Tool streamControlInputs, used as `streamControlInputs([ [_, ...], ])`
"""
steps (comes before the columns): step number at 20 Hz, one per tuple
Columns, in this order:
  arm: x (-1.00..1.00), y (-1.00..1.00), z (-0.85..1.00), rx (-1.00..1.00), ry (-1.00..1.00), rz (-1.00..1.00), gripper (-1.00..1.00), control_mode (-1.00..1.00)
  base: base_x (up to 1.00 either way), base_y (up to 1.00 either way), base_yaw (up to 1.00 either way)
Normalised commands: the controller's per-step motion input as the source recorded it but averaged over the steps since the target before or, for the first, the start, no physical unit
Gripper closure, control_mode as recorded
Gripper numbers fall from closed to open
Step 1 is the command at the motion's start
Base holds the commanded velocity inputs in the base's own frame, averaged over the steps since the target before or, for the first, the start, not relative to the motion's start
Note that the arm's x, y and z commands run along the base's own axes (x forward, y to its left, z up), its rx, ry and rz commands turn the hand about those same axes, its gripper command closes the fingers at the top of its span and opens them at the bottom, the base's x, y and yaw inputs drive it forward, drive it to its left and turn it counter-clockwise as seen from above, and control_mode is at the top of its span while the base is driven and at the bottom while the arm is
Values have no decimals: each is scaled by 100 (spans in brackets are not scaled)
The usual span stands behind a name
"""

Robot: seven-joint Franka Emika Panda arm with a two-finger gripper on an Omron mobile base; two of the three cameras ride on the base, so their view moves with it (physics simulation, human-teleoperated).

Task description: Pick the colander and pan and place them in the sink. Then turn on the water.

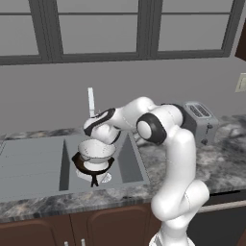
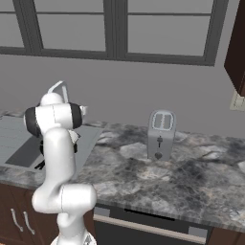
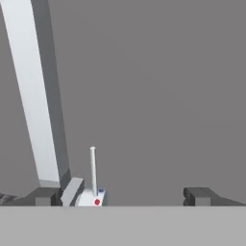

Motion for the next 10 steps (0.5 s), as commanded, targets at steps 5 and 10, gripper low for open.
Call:
streamControlInputs([
  [5,14,7,-6,0,0,-3,-100,-100,0,0,0],
  [10,16,0,-11,0,-1,0,-100,-100,0,0,0],
])
